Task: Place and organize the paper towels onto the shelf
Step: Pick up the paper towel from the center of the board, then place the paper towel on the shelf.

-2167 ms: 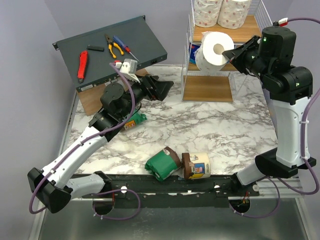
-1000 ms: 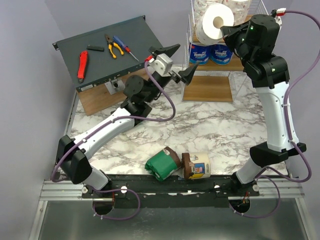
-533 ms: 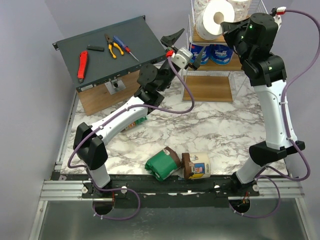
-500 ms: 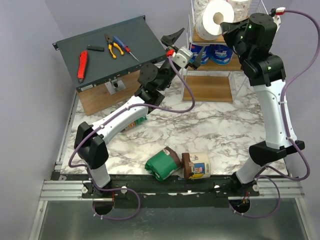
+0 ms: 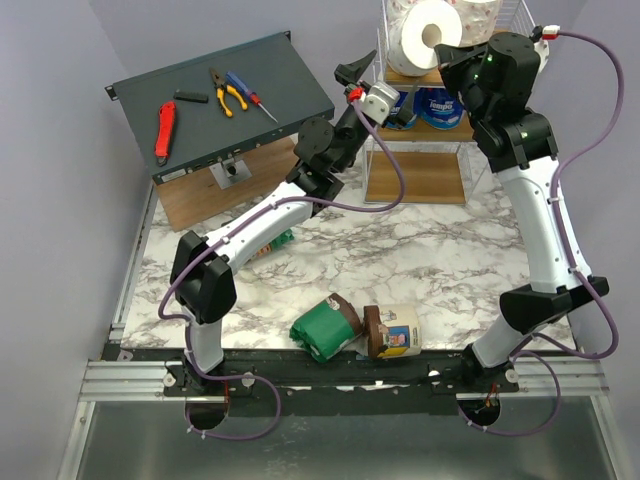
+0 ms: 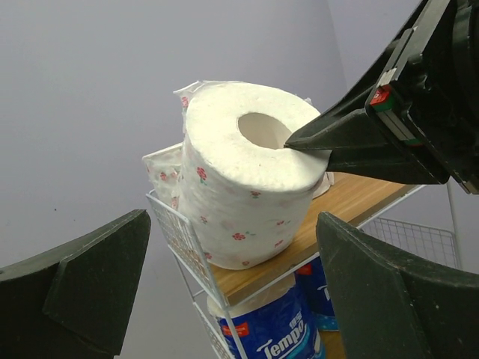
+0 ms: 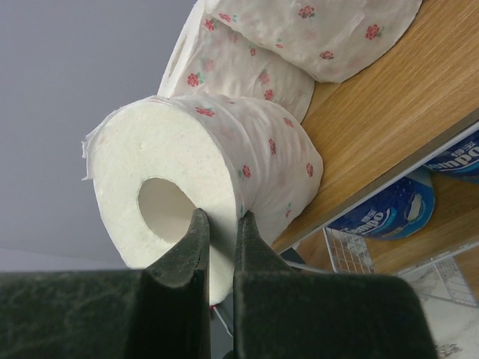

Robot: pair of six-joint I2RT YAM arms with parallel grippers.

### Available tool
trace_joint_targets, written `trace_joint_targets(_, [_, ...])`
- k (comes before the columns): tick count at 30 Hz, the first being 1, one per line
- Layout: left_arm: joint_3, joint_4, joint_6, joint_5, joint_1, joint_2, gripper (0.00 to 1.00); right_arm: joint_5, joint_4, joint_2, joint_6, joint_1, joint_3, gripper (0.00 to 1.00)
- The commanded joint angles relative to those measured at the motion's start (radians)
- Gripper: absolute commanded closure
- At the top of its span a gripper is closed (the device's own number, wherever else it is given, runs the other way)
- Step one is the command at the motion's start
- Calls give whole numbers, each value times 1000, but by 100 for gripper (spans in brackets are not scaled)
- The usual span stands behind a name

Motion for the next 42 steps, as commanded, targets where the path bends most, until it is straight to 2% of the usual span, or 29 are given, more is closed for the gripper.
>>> trace_joint_targets(1, [54, -3, -31, -28, -10, 22, 3, -52, 17, 9, 27, -6, -11, 99])
trace_joint_targets(12, [75, -22, -54, -34, -26, 28, 4, -84, -59, -24, 24, -7, 61, 99])
trace_joint_targets(25, [96, -44, -40, -56, -58, 32, 4, -114, -80, -73, 42, -7, 51, 99])
trace_joint_targets(42, [26, -51, -39, -34, -74, 0, 4, -113, -103, -112, 53, -7, 55, 99])
